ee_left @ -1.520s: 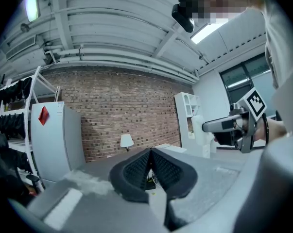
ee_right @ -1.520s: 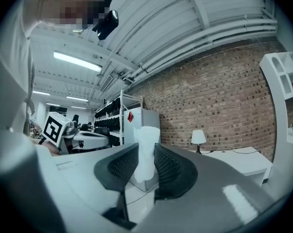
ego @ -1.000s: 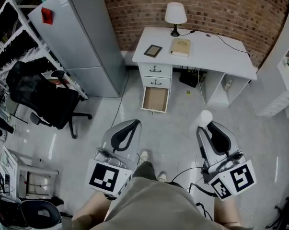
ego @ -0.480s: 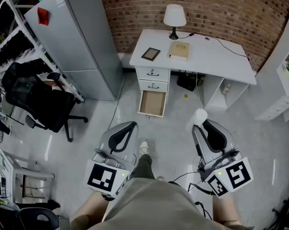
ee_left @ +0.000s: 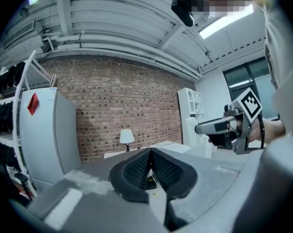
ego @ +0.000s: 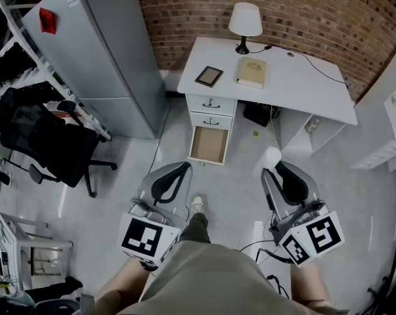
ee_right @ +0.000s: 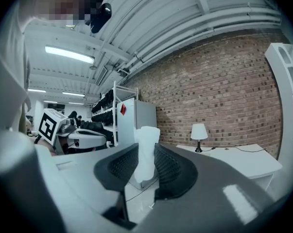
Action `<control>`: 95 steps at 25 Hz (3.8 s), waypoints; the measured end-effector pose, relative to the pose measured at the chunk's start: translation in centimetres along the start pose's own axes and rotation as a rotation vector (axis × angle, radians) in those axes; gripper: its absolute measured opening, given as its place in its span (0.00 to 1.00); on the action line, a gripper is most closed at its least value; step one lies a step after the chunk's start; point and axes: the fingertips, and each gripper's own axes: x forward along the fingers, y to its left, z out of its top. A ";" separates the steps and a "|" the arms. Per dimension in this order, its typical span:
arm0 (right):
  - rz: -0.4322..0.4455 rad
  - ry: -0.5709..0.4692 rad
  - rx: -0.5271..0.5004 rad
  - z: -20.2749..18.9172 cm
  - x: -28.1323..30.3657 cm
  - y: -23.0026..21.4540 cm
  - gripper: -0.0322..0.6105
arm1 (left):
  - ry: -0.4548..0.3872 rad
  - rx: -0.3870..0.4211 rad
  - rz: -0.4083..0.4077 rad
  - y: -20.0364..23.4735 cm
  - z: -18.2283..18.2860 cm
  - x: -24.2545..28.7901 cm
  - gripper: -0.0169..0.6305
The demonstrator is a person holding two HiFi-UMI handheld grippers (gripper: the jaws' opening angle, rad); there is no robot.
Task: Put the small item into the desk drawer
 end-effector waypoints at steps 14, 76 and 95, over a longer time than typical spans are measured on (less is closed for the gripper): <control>-0.039 0.137 0.060 -1.5 18.7 -4.2 0.21 | 0.096 -0.079 -0.035 15.2 -2.6 11.9 0.03; 0.160 0.983 0.187 -75.9 49.3 -19.7 0.22 | 0.599 -0.344 -0.012 22.1 -69.5 41.2 0.03; 0.084 1.101 0.299 -96.2 53.3 -22.4 0.22 | 0.694 -0.415 -0.050 19.7 -86.3 44.7 0.03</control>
